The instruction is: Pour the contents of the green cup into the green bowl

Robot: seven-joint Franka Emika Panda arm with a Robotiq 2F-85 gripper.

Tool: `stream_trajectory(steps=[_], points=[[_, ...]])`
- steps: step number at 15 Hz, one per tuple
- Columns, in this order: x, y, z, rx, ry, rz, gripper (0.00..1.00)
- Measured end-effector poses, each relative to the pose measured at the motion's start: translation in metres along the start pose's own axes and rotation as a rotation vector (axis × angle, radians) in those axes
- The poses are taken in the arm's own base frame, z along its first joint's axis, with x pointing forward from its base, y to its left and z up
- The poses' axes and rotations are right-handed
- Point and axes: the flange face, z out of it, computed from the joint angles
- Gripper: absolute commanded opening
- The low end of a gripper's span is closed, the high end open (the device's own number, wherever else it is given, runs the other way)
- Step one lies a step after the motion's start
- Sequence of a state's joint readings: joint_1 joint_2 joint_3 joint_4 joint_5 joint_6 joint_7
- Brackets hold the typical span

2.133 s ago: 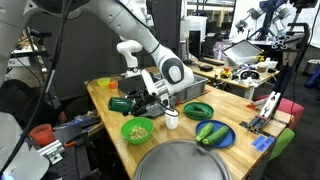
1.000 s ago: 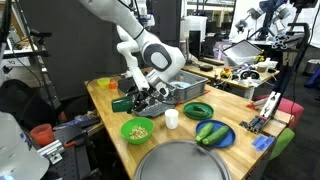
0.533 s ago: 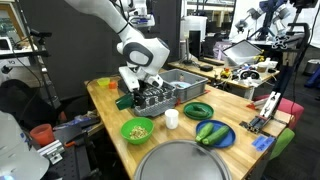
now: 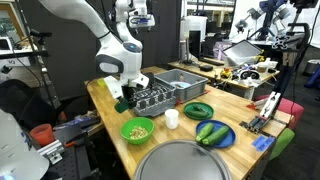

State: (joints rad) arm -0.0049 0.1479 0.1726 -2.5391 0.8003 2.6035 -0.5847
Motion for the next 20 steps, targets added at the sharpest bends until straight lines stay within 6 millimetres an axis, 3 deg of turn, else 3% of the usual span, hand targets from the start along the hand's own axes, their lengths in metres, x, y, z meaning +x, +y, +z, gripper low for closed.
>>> stream_trajectory(steps=[3, 8, 12, 20], points=[[-0.021, -0.028, 0.012, -0.079, 0.132, 0.005, 0.52], [-0.053, -0.058, 0.021, -0.267, 0.329, 0.003, 0.52], [-0.072, -0.065, 0.04, -0.337, 0.388, 0.039, 0.52], [-0.08, -0.062, 0.066, -0.363, 0.372, 0.094, 0.52]])
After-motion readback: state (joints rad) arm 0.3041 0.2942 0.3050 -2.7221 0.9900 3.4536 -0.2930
